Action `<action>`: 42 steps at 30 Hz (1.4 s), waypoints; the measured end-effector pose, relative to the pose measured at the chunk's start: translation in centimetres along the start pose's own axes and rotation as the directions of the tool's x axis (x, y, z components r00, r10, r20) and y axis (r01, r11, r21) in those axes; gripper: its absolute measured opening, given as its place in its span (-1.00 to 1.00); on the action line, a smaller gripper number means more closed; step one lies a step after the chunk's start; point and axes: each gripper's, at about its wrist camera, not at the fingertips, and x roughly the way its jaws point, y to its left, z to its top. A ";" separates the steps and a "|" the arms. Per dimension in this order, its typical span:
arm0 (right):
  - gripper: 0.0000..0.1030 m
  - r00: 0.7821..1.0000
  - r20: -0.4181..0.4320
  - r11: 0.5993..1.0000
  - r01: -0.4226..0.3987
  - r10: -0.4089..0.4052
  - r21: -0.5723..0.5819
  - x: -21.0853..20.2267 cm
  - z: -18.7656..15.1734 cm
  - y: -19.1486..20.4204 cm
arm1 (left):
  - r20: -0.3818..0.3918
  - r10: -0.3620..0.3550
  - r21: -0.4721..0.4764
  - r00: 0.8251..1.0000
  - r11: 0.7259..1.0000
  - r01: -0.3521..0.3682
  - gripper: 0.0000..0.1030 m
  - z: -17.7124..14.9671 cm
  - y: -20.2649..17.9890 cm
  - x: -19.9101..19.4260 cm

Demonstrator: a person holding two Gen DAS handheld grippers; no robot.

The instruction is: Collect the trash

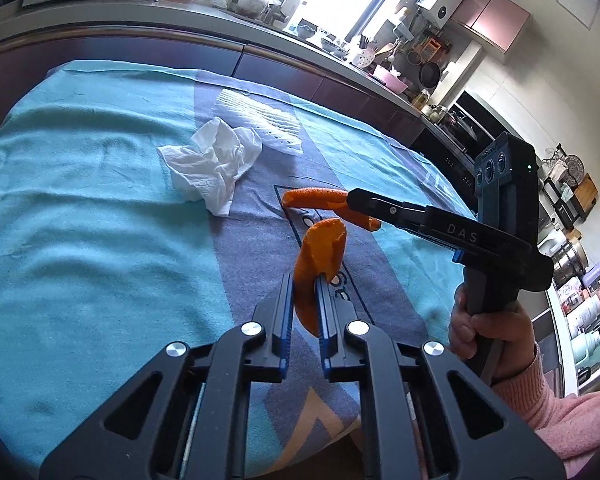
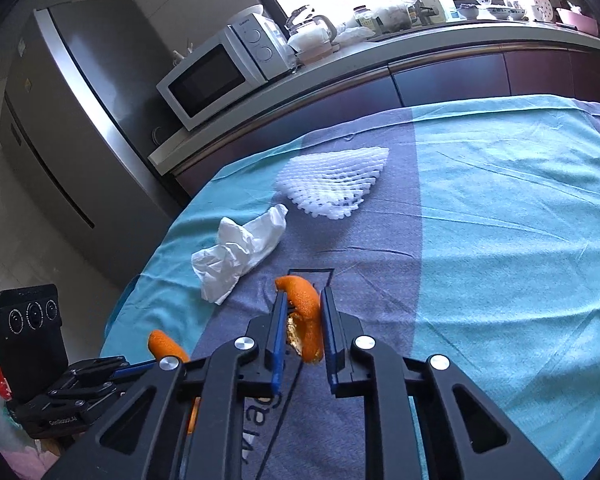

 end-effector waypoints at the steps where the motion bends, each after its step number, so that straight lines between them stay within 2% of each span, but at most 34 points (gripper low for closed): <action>1: -0.74 1.000 0.001 1.000 -0.010 0.010 -0.003 -0.1 0.0 0.3 | 0.007 0.009 0.001 1.000 1.000 -0.009 -0.78 0.0 0.1 -0.3; 24: -0.76 0.979 -0.002 0.978 -0.204 0.204 -0.047 0.4 0.2 5.4 | 0.094 0.128 -0.083 0.987 0.989 -0.120 -0.78 -0.3 3.8 -6.1; 42: -0.76 0.956 -0.049 0.953 -0.292 0.289 -0.084 2.6 0.4 9.3 | 0.148 0.201 -0.128 0.968 0.975 -0.183 -0.78 -0.9 5.1 -10.2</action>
